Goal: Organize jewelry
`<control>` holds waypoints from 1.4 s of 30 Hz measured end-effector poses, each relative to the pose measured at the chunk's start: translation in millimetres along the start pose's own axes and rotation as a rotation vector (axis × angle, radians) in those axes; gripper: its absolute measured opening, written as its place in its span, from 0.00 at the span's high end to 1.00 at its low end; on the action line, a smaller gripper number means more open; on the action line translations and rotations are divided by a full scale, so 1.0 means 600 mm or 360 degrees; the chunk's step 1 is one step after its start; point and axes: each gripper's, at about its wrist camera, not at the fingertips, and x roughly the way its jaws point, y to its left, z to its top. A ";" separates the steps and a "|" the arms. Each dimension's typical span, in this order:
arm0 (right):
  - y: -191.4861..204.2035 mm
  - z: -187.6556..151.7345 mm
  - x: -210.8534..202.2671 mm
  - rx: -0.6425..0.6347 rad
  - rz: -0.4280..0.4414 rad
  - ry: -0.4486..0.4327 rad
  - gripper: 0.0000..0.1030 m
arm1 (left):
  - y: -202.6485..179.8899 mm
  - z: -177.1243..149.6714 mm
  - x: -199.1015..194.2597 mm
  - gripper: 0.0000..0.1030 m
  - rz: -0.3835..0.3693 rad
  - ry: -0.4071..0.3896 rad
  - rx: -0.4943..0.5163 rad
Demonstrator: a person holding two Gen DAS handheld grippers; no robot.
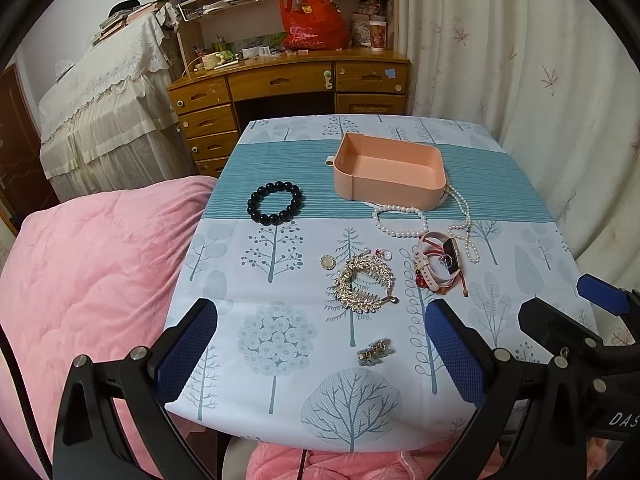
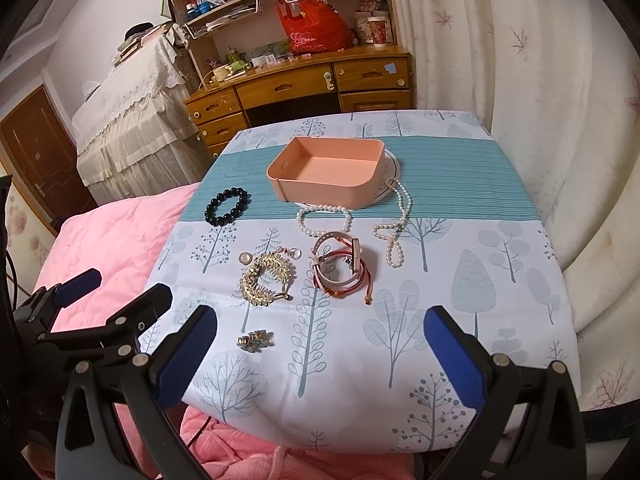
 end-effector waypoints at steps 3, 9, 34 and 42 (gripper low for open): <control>-0.005 0.001 -0.002 0.0013 0.0011 -0.0004 0.00 | -0.001 0.001 -0.001 0.01 0.0003 -0.0010 0.0004; -0.011 0.001 -0.005 0.0031 0.0020 -0.0028 0.00 | -0.009 0.005 -0.002 0.01 -0.0003 -0.0021 0.0015; 0.008 -0.020 -0.001 -0.0173 0.0003 -0.0220 0.00 | 0.017 -0.018 0.006 0.01 -0.0124 -0.0088 0.0044; -0.034 -0.035 0.062 -0.0214 -0.0114 -0.0159 0.00 | 0.028 -0.050 0.095 0.01 -0.0289 0.0133 0.0051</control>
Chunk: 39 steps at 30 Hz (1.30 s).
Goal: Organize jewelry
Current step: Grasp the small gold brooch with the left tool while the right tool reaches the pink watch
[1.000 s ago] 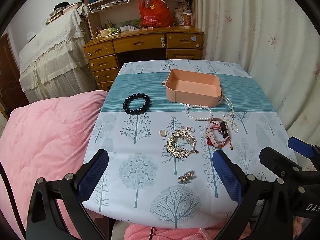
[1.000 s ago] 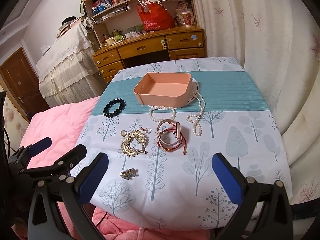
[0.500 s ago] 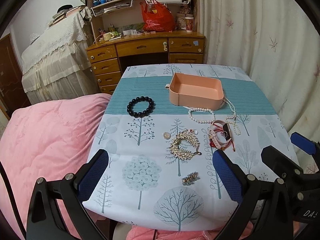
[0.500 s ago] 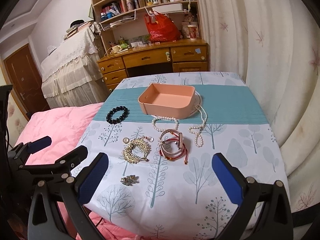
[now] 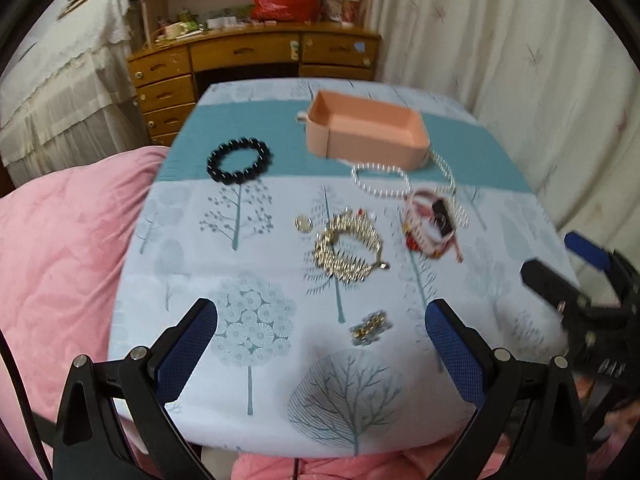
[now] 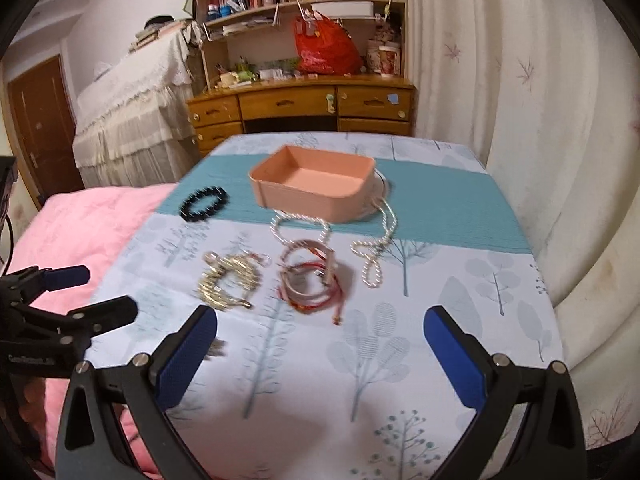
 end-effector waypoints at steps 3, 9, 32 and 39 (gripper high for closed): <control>-0.013 -0.010 0.025 -0.0036 0.0001 0.0023 0.00 | 0.000 -0.018 0.036 0.01 -0.0030 0.0041 0.0066; -0.025 -0.009 0.071 -0.0123 0.0022 0.0035 0.00 | -0.001 -0.044 0.097 0.01 -0.0133 0.0107 0.0115; 0.014 0.029 0.208 -0.0277 0.0086 0.0179 0.23 | -0.034 -0.063 0.125 0.72 -0.0142 0.0112 0.0375; 0.020 0.037 0.215 -0.0282 0.0152 0.0201 0.50 | -0.028 -0.063 0.119 0.79 -0.0195 0.0111 0.0324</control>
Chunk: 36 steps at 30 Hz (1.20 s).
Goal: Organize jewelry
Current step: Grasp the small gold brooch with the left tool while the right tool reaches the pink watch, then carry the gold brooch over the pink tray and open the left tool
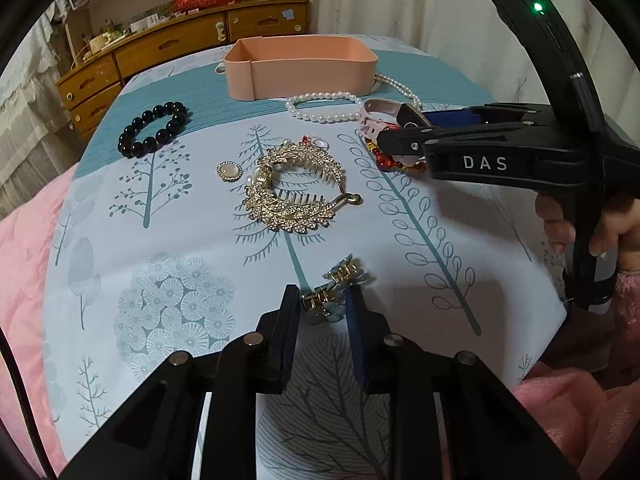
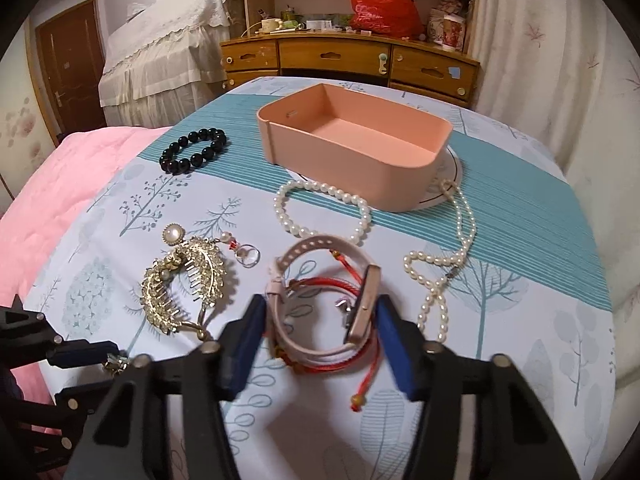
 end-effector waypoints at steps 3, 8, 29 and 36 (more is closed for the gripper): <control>0.002 0.005 0.000 -0.0014 -0.0006 0.0006 0.56 | 0.005 0.006 -0.003 0.79 0.0023 -0.0012 0.0010; -0.002 0.016 -0.006 0.0009 0.0024 0.0005 0.58 | 0.013 0.019 -0.019 0.79 0.0051 -0.0052 0.0023; -0.073 0.139 -0.103 0.0095 0.0079 -0.0287 0.58 | 0.065 0.272 -0.073 0.79 0.0014 -0.0345 0.0102; -0.075 0.180 -0.096 0.0057 0.0064 -0.0365 0.58 | 0.078 0.359 -0.023 0.79 -0.0033 -0.0378 0.0065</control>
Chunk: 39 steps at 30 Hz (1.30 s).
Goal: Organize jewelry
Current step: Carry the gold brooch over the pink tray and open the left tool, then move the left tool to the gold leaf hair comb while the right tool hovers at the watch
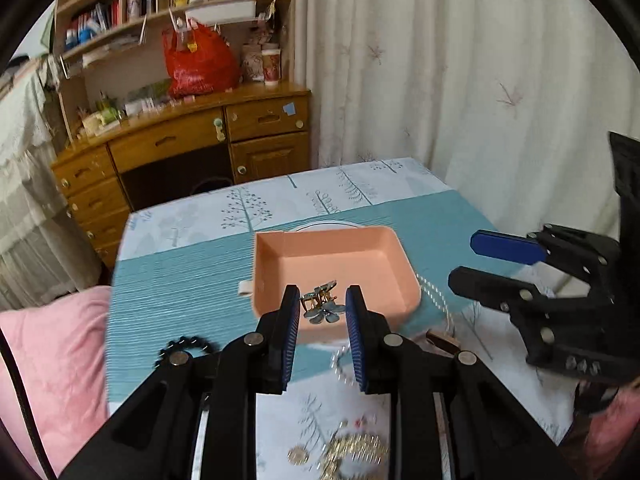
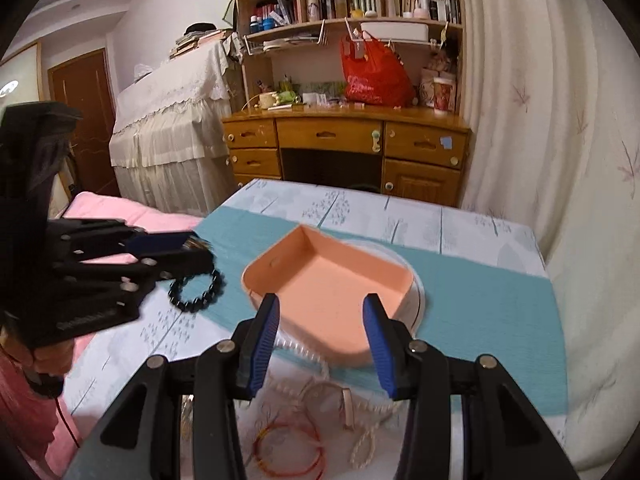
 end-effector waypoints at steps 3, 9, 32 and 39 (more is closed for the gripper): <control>-0.007 0.014 0.015 0.0025 0.0001 0.0001 0.58 | 0.009 0.009 0.042 0.79 -0.0087 0.0052 -0.0069; -0.027 0.003 0.036 0.0097 -0.0025 0.0089 0.57 | 0.029 -0.005 0.111 0.17 -0.0131 0.0174 -0.0214; -0.023 -0.133 0.045 -0.0227 -0.0136 0.0383 0.73 | 0.002 -0.130 0.004 0.12 0.0024 0.0314 0.0028; -0.011 -0.143 0.050 -0.0637 -0.0055 0.0451 0.85 | -0.020 -0.197 0.015 0.12 0.0017 0.0498 0.0108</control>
